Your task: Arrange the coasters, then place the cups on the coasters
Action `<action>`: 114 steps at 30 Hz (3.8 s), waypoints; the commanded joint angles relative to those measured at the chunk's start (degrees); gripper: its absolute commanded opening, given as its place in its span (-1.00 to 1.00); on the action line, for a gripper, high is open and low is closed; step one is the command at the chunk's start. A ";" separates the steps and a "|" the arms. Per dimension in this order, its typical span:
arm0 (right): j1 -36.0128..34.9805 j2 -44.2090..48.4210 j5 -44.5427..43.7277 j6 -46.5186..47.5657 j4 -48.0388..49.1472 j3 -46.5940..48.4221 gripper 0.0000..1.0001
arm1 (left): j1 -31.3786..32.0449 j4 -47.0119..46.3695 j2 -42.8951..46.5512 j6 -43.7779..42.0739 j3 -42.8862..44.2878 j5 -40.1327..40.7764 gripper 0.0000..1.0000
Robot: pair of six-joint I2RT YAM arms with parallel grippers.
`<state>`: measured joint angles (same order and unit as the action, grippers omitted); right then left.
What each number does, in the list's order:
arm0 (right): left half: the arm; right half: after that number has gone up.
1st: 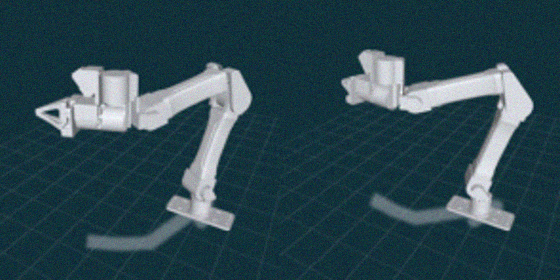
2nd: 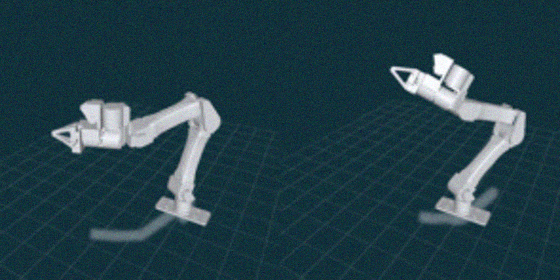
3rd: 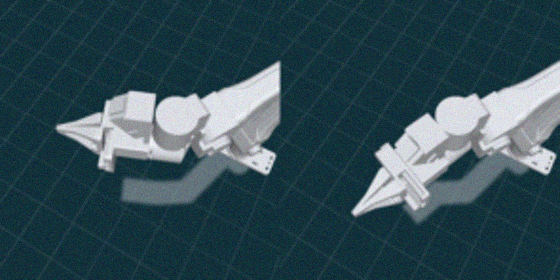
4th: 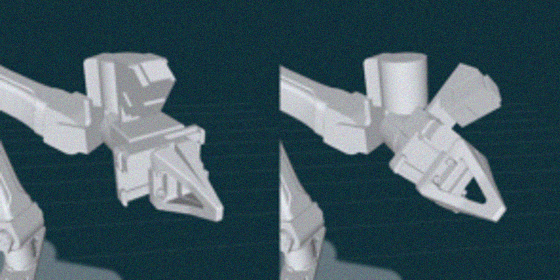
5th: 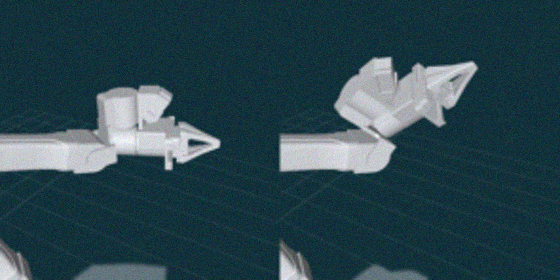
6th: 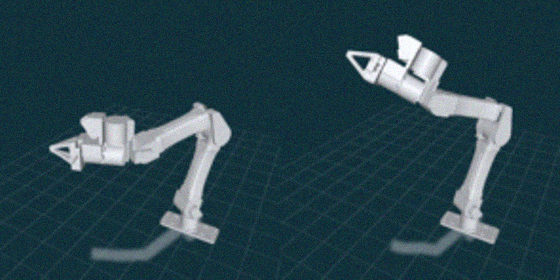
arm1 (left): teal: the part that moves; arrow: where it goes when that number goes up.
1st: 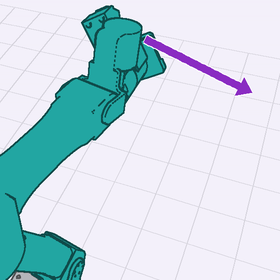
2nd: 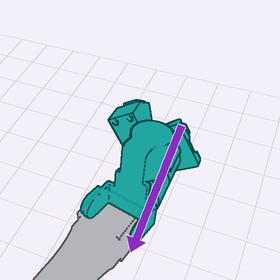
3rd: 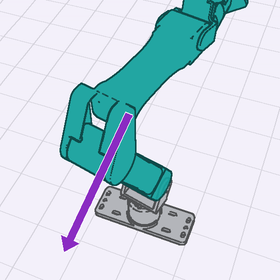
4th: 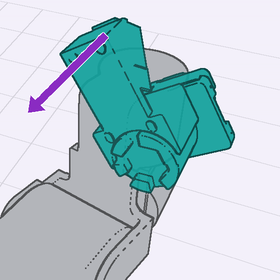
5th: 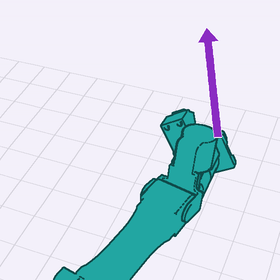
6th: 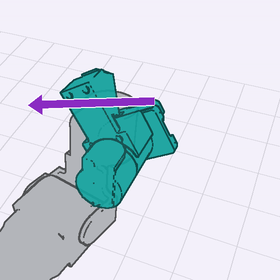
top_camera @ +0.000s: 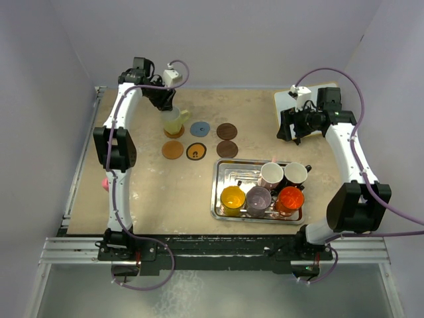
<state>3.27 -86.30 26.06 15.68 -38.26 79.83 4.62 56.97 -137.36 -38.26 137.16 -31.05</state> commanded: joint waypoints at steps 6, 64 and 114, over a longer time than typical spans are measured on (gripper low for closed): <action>-0.31 2.93 -0.09 0.64 0.42 -0.60 0.57 | -0.44 -6.81 7.60 10.09 -2.23 1.25 0.00; 5.42 11.99 -16.26 12.22 -21.88 -8.27 0.44 | 45.55 -30.25 24.39 34.92 -30.51 17.98 0.51; 5.51 1.25 -19.43 -0.36 -12.49 -11.87 -0.87 | 41.25 -31.02 28.00 30.64 -33.68 22.93 0.51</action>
<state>8.69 -86.08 5.61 15.59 -49.78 65.60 47.00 28.36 -113.10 -7.14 103.22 -8.14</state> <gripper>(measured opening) 0.100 0.757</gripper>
